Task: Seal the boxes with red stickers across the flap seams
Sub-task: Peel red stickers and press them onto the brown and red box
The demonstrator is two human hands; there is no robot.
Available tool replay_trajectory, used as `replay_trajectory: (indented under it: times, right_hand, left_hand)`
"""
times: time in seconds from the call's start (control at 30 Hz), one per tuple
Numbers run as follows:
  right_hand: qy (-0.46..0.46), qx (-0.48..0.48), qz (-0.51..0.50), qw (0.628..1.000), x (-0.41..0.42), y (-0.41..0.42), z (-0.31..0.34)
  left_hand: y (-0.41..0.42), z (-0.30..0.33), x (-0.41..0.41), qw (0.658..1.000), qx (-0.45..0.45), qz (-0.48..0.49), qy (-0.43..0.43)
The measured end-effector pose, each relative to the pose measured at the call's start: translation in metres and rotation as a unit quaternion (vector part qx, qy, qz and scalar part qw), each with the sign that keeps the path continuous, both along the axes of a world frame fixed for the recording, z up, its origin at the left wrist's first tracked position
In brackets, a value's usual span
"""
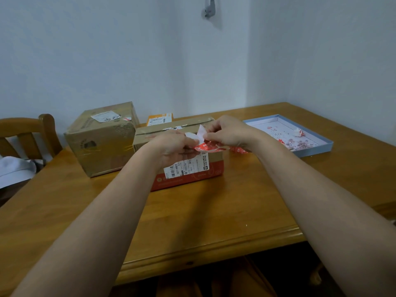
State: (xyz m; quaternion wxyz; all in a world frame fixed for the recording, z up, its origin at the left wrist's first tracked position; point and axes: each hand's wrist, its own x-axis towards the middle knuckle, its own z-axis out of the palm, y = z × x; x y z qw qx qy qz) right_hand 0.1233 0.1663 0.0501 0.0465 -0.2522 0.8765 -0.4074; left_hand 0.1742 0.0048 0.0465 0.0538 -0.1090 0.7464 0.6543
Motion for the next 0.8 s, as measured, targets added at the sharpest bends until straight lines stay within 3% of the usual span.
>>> replay_trajectory:
  times: [0.3,0.8]
  right_hand:
    - [-0.022,-0.001,-0.007,1.000,-0.001,0.005,0.002]
    - [-0.092,-0.080,-0.029,0.992,0.003,0.002,0.003]
  left_hand:
    - [0.000,0.002,0.008,0.999,-0.032,-0.006,-0.005]
    - [-0.006,0.005,0.013,0.998,-0.053,-0.002,-0.044]
